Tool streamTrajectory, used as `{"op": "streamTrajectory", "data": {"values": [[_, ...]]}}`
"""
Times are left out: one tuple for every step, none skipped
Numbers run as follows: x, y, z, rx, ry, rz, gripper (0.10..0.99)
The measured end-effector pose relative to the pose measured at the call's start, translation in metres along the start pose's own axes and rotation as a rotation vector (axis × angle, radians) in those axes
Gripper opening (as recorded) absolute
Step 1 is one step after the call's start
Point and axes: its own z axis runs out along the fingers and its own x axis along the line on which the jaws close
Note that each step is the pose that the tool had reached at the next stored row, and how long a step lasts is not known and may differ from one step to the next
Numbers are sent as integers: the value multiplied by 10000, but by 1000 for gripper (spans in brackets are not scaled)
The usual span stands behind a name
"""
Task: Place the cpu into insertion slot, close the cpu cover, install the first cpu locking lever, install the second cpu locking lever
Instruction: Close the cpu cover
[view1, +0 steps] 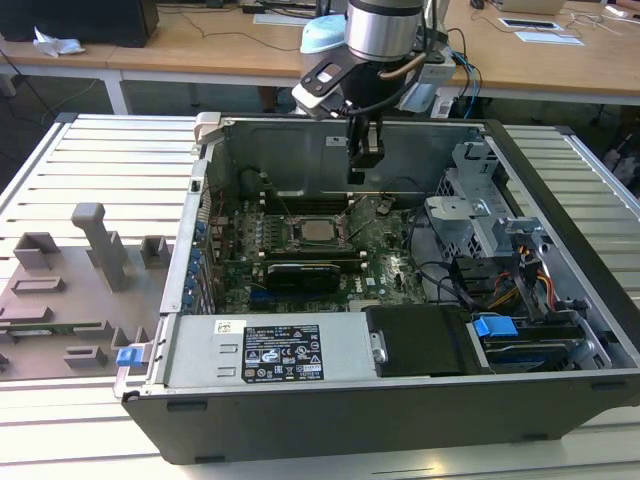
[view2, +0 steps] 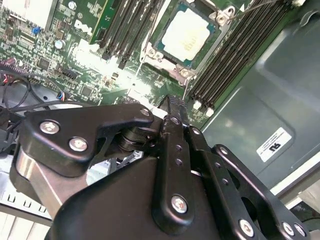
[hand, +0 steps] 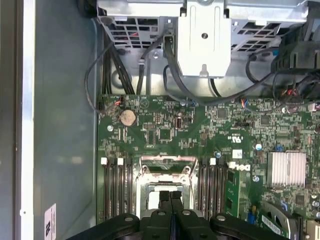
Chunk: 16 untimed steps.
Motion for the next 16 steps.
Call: {"op": "streamTrajectory", "data": {"values": [[0,22,0,2,1,0,106],[-1,33,0,3,0,0,106],[-1,48,0,4,0,-1,106],[-1,71,0,5,1,-2,106],[-1,82,-1,6,0,-1,106],[-2,93,-1,7,0,0,106],[-2,107,-1,8,0,0,106],[-2,116,-1,9,0,-1,106],[-2,131,-1,9,0,-1,106],[-2,148,-1,10,0,-1,106],[-3,169,-1,11,0,-1,106],[-3,183,-1,12,0,0,106],[-3,194,-1,14,0,0,106],[-3,225,-1,17,0,-1,106],[-3,232,-1,17,0,-2,106],[-3,238,-2,18,-1,-2,106]]}}
